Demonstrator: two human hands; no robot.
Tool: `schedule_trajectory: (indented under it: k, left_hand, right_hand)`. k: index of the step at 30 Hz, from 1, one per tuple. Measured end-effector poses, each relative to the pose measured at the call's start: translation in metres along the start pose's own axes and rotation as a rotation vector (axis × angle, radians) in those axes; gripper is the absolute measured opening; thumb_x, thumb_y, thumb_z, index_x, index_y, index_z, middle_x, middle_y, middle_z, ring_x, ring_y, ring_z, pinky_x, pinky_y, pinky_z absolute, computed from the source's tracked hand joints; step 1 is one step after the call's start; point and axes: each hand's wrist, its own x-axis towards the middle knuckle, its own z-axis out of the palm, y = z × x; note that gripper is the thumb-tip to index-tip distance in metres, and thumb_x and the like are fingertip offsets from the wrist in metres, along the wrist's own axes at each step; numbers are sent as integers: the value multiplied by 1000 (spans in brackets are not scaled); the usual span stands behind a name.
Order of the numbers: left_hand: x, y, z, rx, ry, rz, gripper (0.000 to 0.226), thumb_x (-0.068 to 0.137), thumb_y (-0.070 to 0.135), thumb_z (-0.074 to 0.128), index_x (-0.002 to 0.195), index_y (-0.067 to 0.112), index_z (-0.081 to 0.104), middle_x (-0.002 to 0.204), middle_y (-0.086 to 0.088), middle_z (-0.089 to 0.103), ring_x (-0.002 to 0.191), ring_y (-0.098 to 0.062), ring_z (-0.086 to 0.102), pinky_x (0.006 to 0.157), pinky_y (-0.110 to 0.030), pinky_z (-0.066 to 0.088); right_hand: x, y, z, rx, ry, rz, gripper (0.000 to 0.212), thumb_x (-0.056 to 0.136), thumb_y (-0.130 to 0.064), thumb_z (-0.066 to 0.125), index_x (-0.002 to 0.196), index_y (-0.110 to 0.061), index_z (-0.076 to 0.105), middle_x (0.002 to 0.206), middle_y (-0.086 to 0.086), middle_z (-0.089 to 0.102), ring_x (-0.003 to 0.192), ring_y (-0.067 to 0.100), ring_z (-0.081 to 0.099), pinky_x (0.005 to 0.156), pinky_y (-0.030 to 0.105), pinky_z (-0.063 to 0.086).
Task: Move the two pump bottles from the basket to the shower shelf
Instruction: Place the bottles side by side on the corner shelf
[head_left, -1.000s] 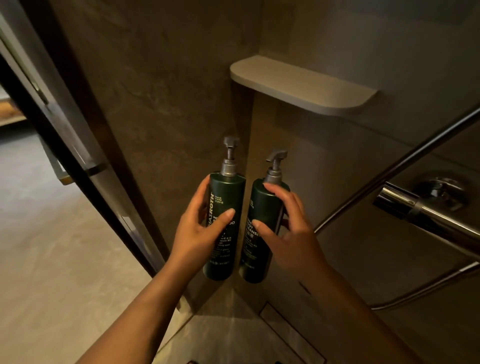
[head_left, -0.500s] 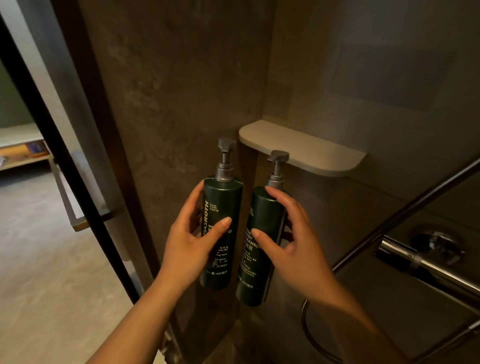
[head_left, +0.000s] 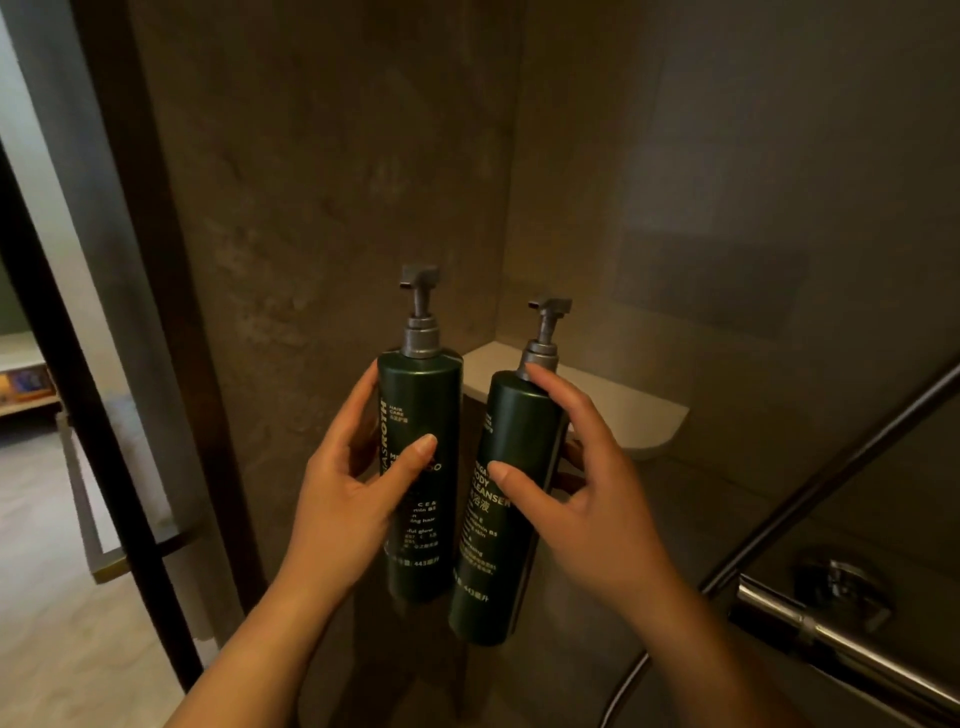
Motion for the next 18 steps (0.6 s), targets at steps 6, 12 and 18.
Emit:
schedule_trajectory:
  k: [6,12,18]
  left_hand:
    - [33,18,13,-28,-60,59,72,67,39,68,132,49,37,125,32,55,116,8,51,89,-12,45]
    - [60,34,28,-59,-106,114,78,69,41,68,138,47,33,127,26,57,115,1,55,91,-19,47]
    - [88,51,42,-111,-139,163,75,69,39,68,136,46,35,129,19,57,116,-3,55,94,-30,49]
  right_hand:
    - [28,-20,-17,-66,64,-75,70,78,-25,71,122,-68,37,112,-55,39,109,-19,47,82,17,52]
    - [50,-26,-30,-86,91,-126,72,78,-26,71,123,-69,35,113,-55,39,107,-23,45,75,15,51]
    - [77,-42,-47,-125,119,-201,73,78,-24,71,127,-65,36,126,-37,43,111,-18,47,77,6,47]
